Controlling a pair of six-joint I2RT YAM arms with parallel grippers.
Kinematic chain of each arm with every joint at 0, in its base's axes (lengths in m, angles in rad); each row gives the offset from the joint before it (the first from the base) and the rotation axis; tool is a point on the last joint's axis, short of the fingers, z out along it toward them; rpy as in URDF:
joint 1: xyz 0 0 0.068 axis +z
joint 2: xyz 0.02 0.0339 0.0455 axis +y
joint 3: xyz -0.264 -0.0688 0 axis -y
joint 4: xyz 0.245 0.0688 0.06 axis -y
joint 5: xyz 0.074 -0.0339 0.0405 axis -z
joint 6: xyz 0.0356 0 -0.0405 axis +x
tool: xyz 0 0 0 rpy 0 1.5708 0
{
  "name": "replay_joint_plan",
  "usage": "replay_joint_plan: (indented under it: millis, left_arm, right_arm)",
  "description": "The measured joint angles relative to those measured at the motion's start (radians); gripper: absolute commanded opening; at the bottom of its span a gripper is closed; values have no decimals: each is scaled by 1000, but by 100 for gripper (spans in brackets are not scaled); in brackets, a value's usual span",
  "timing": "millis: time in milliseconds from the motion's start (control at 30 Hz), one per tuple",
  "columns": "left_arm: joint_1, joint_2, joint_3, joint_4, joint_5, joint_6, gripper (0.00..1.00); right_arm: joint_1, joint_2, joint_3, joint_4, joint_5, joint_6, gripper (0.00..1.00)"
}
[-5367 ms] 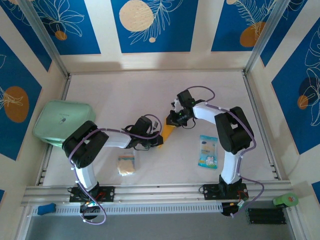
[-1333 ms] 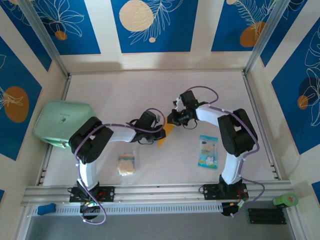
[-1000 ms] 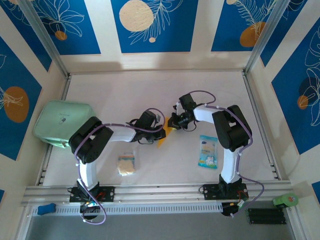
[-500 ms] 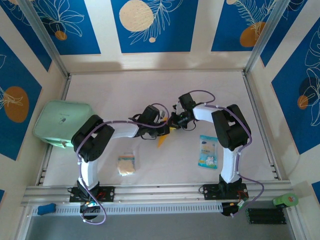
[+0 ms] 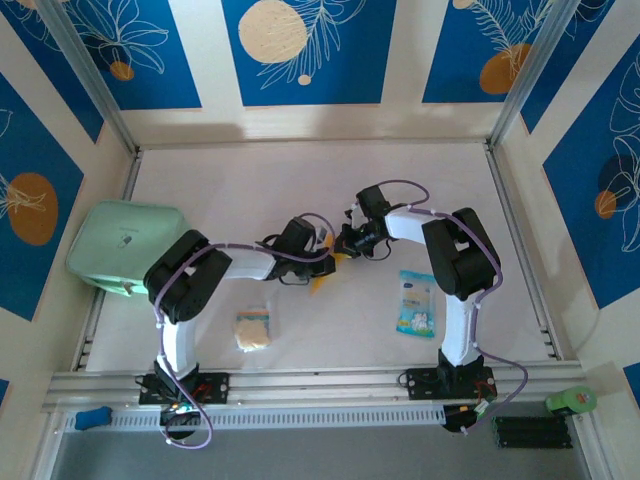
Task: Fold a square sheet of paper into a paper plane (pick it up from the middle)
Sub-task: Fold the wing for the fifth time at the center of the table.
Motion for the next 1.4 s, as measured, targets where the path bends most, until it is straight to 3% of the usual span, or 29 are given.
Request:
replay_joint_plan:
  millis: [333,700,1133,1400]
  left_arm:
    - [7,-96,-161,91,4,-69,1]
    - [11,-136,-219,105,11,-79,0]
    - [9,-197,-140,-126,20,9,1]
    - [-1,-203,-103,-149,20,7,1]
  right_arm:
    - [1,16,31,-43,-7,-1,5]
    - [1,25,50,-72,-5,-1,5]
    - [1,35,69,-98,-5,-2,5]
    - [1,37,72,-101,-5,-5,5]
